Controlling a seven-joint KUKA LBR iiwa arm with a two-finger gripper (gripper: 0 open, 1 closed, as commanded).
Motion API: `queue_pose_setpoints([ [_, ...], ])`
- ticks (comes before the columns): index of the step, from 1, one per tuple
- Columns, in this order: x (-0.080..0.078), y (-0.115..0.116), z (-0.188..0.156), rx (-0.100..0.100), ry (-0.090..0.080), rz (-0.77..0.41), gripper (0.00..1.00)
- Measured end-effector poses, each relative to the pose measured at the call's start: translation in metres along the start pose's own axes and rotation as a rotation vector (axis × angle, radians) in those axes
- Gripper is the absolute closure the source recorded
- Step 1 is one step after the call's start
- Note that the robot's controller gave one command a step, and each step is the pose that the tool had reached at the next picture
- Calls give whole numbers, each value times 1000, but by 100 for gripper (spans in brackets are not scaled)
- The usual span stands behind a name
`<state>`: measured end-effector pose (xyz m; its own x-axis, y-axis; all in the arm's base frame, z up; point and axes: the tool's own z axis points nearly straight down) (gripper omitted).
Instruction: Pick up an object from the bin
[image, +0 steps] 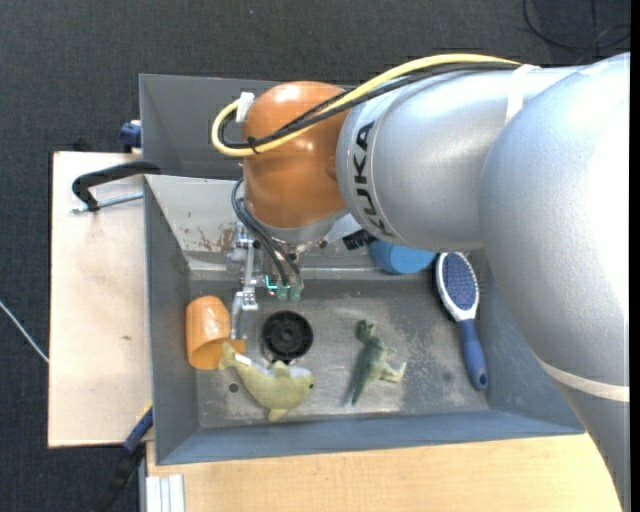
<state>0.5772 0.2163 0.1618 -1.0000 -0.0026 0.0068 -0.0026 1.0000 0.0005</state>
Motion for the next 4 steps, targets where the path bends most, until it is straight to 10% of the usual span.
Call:
queue_pose_setpoints([
  [1, 38, -72, 89, -2, -18, -211, 0],
  [2, -6, -98, 59, 1, -16, -368, 0],
  [4, 15, -83, 90, 2, -12, -860, 0],
])
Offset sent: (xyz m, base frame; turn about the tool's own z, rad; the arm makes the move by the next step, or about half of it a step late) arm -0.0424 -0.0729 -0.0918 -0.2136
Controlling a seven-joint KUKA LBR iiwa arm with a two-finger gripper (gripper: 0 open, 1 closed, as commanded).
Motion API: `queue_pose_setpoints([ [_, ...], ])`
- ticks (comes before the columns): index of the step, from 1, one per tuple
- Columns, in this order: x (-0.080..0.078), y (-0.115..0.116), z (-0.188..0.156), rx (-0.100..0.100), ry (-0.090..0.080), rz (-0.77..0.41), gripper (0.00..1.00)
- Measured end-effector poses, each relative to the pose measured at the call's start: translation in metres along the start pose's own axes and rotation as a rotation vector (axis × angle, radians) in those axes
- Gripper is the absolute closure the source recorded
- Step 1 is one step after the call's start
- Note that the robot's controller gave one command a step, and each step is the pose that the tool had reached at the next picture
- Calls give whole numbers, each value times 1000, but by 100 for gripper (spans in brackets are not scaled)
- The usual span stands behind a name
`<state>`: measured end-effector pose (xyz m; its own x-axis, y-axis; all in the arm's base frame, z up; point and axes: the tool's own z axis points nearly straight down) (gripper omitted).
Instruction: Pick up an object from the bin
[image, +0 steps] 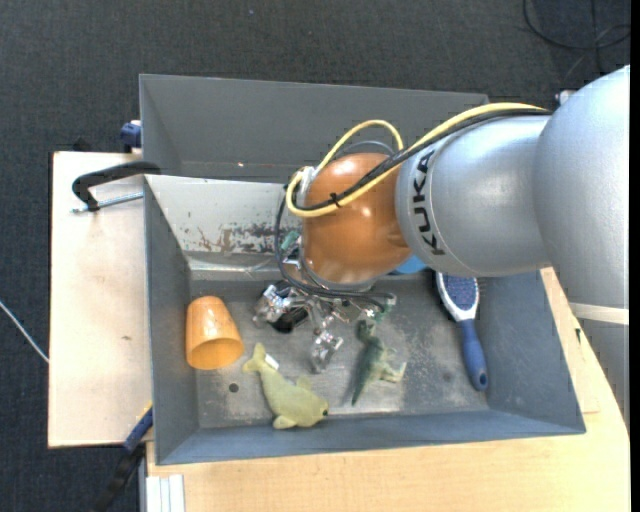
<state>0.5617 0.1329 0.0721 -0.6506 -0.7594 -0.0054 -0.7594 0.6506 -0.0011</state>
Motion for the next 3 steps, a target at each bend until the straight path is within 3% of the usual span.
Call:
queue_pose_setpoints([
  [1, -8, -45, -1, 2, -3, -351, 0],
  [2, -8, -45, -3, 3, -2, -352, 100],
  [3, -12, -46, -131, 8, -7, -349, 100],
])
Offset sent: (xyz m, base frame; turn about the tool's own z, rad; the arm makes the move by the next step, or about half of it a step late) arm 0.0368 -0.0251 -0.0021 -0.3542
